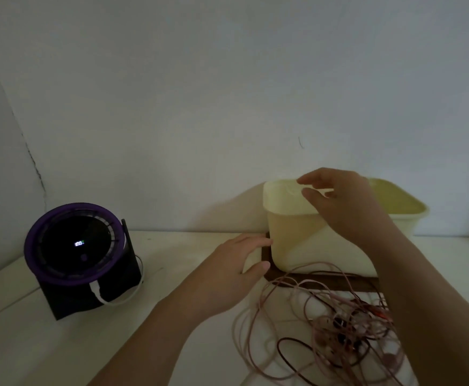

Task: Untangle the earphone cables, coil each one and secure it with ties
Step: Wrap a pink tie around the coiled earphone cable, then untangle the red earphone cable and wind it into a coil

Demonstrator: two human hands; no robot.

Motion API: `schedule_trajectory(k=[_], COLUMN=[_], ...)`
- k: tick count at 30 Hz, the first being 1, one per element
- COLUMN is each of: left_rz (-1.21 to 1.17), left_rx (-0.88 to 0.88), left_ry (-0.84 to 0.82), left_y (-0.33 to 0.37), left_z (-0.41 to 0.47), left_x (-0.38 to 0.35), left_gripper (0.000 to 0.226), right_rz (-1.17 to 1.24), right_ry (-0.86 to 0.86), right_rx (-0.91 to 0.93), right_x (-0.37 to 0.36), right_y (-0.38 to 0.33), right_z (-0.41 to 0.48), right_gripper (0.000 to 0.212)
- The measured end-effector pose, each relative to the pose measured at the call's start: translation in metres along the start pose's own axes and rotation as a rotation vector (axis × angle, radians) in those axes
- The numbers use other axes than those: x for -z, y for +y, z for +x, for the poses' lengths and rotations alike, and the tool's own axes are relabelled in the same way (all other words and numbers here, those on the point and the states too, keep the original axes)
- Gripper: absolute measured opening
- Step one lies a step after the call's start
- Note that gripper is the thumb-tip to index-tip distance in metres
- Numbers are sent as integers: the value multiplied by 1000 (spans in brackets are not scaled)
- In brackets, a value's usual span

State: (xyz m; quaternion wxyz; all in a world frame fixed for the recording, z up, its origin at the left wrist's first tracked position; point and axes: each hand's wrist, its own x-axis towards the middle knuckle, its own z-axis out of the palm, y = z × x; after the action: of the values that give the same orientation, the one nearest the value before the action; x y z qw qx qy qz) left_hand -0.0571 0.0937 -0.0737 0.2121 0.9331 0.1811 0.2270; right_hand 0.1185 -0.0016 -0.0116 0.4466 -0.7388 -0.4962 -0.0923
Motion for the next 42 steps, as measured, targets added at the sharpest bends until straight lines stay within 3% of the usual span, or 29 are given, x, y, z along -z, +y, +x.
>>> schedule_trajectory(k=[3,6,10,19,24,30,38,42], left_rz=[-26,-13,35,168,224,200,141,113], left_rx=[37,44,38,-22,-40,-71,-78,-70], left_ry=[-48,-111,-197,-345,-335,-197,1,14], left_y=[7,14,29,55,50,42,37,35], left_z=[-2,-8,-24,-61,-73,-85,-95,-97], left_x=[1,-2,-16,-42,-51,-64,-80,-81], left_gripper=[36,30,27,26,19,17,22,22], right_rz=[82,57,-43,-293,-309,-159,-312,-329], right_ry=[-38,-200,-468,-794,-735,-427,-586,-680], right_rx=[70,121,91,-9,-21,-162,-161,-158], right_x=[7,17,33,62,82,93,73,69], right_y=[-11,-12,2,48,59,77,74,77], right_z=[-11,-32,-62,-122,-135,-121,-120,-118], right_gripper=[12,9,10,17,18,16,14,28])
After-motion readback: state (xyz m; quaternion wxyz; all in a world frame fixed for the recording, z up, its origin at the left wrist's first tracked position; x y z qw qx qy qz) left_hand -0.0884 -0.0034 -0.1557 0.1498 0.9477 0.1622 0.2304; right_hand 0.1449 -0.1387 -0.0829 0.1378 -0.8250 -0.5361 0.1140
